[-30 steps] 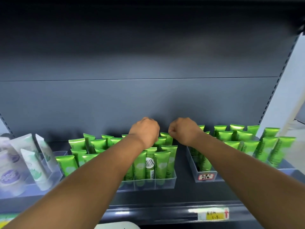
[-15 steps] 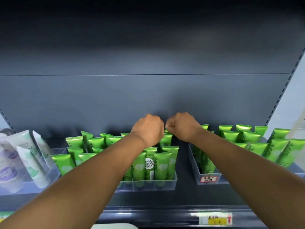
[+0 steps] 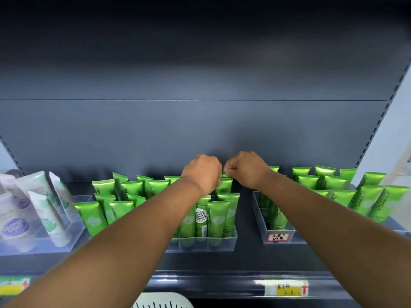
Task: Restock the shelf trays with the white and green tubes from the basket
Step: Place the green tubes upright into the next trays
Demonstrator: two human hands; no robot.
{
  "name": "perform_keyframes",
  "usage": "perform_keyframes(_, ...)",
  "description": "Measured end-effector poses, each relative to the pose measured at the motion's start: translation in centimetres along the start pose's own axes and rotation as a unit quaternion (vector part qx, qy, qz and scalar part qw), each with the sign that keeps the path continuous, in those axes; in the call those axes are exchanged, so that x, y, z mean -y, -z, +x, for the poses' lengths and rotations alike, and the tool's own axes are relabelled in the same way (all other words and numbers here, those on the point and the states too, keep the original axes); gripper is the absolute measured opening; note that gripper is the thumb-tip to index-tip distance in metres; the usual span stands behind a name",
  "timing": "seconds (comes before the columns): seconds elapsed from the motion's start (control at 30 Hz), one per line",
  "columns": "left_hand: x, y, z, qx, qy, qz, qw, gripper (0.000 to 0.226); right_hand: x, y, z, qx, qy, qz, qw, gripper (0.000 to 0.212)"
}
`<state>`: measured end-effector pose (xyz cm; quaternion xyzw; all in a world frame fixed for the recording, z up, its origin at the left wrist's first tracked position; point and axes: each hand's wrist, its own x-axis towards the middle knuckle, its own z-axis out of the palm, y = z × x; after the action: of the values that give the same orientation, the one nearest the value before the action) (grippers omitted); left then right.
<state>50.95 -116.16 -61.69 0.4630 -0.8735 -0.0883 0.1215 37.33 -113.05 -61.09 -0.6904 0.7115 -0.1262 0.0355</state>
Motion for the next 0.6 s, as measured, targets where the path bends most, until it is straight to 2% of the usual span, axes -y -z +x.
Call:
perform_keyframes(0.17, 1.6, 1.8, 0.1, -0.025, -0.003, -0.026, 0.999, 0.034, 0.4, 1.0, -0.3, -0.011, 0.007, -0.007, 1.0, 0.022)
perform_keyframes(0.3, 3.8, 3.8, -0.9, -0.033, 0.02, -0.016, 0.999, 0.028, 1.6, 1.1, -0.1, -0.01, 0.024, 0.019, 0.999, 0.016)
perform_keyframes(0.37, 4.7, 4.2, -1.5, -0.024, 0.024, 0.002, 0.999, 0.025, 2.5, 0.9, 0.0, 0.0, 0.024, 0.039, 0.999, 0.023)
perform_keyframes(0.47, 5.9, 4.0, -2.2, -0.009, 0.026, 0.031, 0.999, 0.021, 3.6, 0.6, 0.3, 0.011, 0.035, 0.025, 0.999, 0.027)
perform_keyframes(0.6, 6.9, 3.5, -2.6, 0.001, 0.021, 0.062, 0.998, 0.017, 4.6, 0.1, 0.7, 0.016, 0.034, -0.013, 0.999, 0.019)
